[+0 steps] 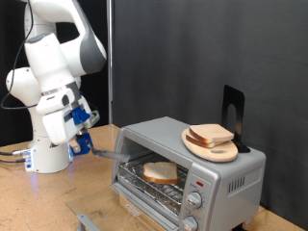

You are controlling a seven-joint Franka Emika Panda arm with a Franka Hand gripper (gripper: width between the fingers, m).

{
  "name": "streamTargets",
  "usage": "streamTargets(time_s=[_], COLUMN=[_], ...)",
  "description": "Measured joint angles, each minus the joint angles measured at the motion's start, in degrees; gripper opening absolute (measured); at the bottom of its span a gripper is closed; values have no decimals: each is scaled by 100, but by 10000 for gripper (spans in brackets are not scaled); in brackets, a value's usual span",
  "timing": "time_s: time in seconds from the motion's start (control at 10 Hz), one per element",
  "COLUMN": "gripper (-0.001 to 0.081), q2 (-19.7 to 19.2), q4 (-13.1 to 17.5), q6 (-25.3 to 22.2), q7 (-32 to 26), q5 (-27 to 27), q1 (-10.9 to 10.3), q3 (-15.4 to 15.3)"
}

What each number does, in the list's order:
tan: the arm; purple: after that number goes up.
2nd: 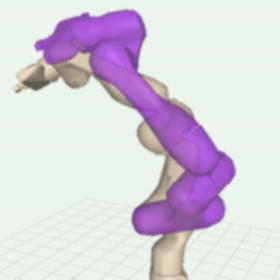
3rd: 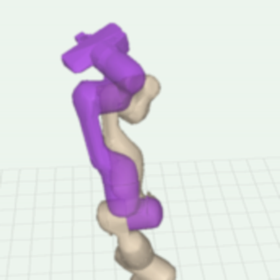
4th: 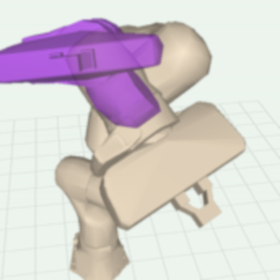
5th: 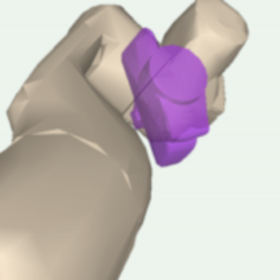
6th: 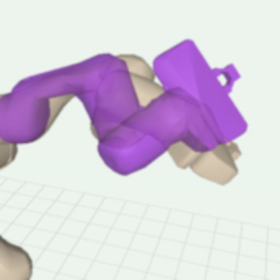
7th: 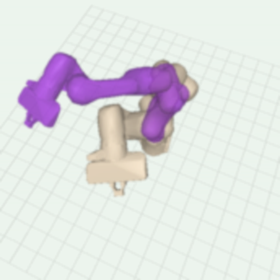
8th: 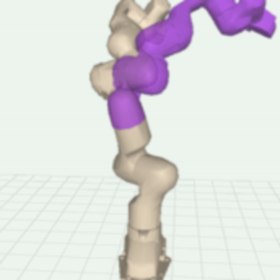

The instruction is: Make a piece of toast with the oven

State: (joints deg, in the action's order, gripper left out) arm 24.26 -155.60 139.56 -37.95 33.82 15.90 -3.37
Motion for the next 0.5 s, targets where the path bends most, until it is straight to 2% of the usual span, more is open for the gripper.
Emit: streamTargets(time_s=[0.4,0.5], gripper=[439,439], q2=[905,1103], q4=[142,148], q6=[-1055,-1189], q7=[31,142], q5=[201,183], q1=[-26,-25], q3=[72,48])
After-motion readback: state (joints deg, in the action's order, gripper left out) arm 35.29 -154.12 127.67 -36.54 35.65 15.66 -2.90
